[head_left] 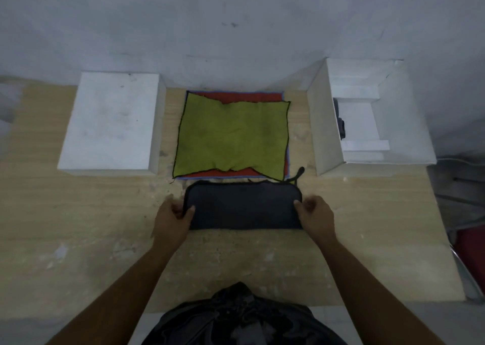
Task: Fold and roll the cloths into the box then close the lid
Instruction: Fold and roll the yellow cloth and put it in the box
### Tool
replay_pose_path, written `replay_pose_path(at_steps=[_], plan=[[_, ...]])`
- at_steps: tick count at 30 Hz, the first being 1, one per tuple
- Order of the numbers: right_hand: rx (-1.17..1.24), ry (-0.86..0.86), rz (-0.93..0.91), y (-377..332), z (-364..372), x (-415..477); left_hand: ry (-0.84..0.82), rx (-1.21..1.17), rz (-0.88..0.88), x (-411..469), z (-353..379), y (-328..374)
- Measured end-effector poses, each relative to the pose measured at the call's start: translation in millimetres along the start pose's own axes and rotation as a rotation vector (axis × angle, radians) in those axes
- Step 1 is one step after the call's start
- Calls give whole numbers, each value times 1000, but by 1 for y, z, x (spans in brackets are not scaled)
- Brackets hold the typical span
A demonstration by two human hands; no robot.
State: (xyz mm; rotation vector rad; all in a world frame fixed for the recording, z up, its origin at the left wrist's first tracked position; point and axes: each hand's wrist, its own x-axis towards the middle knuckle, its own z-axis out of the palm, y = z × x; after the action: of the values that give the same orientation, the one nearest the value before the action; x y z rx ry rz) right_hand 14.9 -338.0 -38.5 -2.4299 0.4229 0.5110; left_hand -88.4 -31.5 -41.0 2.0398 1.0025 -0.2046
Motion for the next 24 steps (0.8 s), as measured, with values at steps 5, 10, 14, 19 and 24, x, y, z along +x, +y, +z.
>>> replay_pose_path(at_steps=[5, 10, 14, 19, 24], plan=[[-67, -35, 170, 11, 9, -20, 63, 60, 23, -28, 8, -8], [24, -49, 199, 8, 13, -22, -11, -73, -161, -24, 7, -4], [178, -12, 233, 6, 6, -22, -39, -438, -342, -19, -5, 3], [458, -167, 354, 16, 0, -24, -102, -564, -281, -26, -18, -1], [636, -165, 251, 29, -7, -40, -134, -647, -241, -35, -25, -12]])
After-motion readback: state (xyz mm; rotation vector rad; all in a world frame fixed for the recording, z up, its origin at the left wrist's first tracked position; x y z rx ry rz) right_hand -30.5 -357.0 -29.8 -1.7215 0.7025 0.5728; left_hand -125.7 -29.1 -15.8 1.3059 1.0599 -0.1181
